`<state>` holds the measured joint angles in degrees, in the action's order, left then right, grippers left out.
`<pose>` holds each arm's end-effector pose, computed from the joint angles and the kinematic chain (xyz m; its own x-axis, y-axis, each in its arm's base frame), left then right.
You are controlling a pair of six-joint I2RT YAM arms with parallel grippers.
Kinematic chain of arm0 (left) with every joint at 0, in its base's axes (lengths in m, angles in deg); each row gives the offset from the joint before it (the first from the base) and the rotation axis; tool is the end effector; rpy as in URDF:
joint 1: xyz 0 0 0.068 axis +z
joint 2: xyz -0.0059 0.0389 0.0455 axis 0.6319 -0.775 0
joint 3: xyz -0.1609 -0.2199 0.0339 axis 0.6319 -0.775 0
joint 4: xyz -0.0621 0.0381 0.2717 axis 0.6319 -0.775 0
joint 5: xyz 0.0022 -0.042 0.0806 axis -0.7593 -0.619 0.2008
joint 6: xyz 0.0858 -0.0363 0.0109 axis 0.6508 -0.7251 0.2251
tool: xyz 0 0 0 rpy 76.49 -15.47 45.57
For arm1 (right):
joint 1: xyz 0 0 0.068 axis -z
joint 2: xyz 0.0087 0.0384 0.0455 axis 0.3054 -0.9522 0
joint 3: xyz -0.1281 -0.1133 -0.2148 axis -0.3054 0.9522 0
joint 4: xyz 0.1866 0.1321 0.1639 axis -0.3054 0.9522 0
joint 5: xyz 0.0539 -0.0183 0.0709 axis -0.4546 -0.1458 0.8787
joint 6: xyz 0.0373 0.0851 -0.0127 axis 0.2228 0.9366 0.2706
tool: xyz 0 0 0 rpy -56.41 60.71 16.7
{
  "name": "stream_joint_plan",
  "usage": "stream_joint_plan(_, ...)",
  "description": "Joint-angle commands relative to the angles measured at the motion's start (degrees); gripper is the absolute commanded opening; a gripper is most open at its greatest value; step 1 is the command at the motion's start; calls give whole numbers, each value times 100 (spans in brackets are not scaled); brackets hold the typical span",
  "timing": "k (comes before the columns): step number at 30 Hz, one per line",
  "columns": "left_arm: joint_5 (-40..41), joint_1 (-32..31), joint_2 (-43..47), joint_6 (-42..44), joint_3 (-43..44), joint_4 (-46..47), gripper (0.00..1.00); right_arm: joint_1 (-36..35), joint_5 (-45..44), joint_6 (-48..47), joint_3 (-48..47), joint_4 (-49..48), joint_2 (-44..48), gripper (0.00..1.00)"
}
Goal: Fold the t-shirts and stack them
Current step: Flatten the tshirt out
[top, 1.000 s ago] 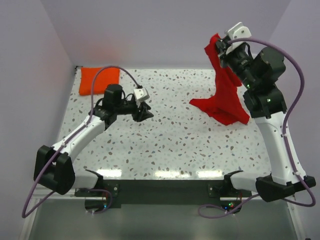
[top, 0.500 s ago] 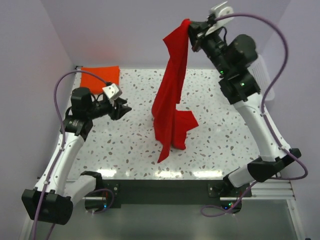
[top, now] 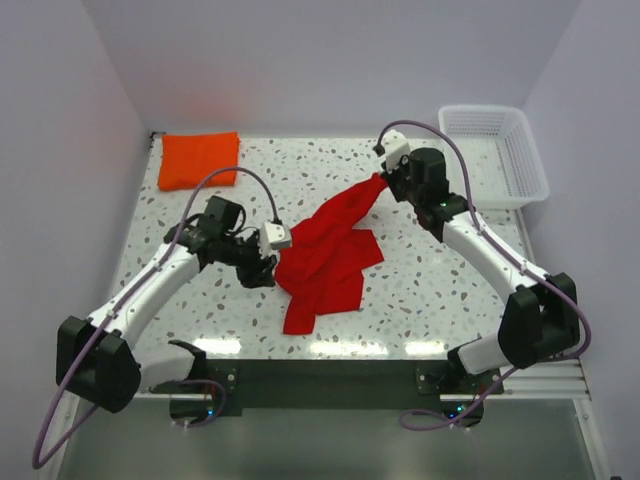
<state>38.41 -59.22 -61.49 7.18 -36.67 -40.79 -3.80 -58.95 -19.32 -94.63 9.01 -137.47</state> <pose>0.2313 -0.1402 0.2244 -0.3523 0.6070 -0.7124 0.9237 0.3478 -0.1604 0.3803 0.1449 0.2868 -0.2364 -0.4651 -0.8531 -0.4233 0.8396 -0.3405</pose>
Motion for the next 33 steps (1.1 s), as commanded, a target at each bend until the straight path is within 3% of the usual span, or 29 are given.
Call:
stream_joint_plan(1, 174, -404, -280, 415, 94, -545, 48, 93, -100, -207, -115, -506, 535, 0)
stream_joint_plan(9, -353, -563, -1678, 625, 674, -1528, 50, 295, -214, -330, -80, -489, 439, 0)
stream_joint_plan(15, -1345, -598, -2092, 55, 719, -1301, 51, 365, -240, -348, -62, -541, 385, 0)
stream_joint_plan(18, -1496, -616, -2188, -602, 597, -750, 51, 383, -231, -445, -53, -603, 359, 0)
stream_joint_plan(21, -1198, -660, -2119, -2442, 133, 348, 50, 409, -231, -445, -158, -629, 263, 0)
stream_joint_plan(25, -951, -879, -2101, -3675, -247, 1053, 46, 418, -231, -401, -360, -717, 113, 0)
stream_joint_plan(31, -556, -1055, -1242, -5057, -1336, 2029, 48, 409, -240, -479, -659, -901, -230, 0)
stream_joint_plan(33, -38, -1003, -925, -5340, -1732, 2100, 48, 427, -240, -480, -738, -919, -308, 0)
